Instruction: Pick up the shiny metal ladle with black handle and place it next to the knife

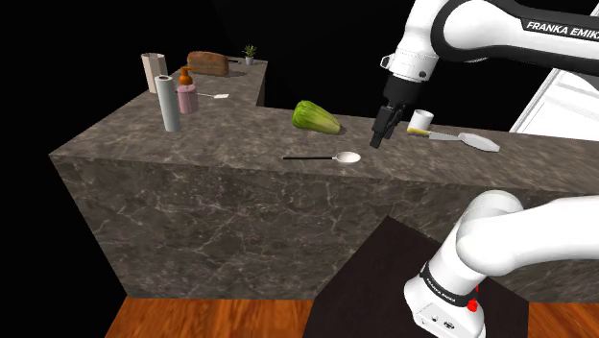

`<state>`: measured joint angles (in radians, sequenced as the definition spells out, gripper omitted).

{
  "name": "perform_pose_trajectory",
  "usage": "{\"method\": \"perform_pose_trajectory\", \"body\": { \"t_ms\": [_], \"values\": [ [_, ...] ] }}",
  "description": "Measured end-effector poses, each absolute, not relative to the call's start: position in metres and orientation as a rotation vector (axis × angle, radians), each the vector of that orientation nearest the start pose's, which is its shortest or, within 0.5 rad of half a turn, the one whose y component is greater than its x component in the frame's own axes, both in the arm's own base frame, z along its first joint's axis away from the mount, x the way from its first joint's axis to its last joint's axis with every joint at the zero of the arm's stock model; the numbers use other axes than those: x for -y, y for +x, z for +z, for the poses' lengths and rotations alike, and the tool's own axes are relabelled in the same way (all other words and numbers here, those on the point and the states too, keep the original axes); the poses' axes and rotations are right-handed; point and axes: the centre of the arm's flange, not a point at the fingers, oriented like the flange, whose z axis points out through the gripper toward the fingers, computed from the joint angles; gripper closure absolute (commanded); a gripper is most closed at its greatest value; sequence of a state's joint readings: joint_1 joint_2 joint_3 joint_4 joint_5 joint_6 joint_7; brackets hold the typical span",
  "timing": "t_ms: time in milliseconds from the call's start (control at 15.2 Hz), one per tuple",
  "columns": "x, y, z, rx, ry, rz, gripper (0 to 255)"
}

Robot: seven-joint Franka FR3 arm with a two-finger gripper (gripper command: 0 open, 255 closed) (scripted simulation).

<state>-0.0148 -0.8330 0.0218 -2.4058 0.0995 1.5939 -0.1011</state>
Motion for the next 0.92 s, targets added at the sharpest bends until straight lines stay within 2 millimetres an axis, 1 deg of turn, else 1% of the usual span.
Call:
{"method": "perform_pose_trajectory", "body": {
  "t_ms": [66,198,330,594,726,792,924],
  "values": [
    [-0.014,0.296,0.583,0.153,-3.055,-0.038,0],
    [-0.005,0.304,0.576,0.201,-3.050,-0.041,0],
    [0.011,0.320,0.561,0.275,-3.039,-0.044,0],
    [0.036,0.354,0.528,0.439,-3.011,-0.054,0],
    [0.049,0.371,0.516,0.521,-2.994,-0.061,0],
    [0.057,0.383,0.510,0.562,-2.985,-0.065,0],
    [0.067,0.400,0.492,0.644,-2.963,-0.069,0]
  ]
}}
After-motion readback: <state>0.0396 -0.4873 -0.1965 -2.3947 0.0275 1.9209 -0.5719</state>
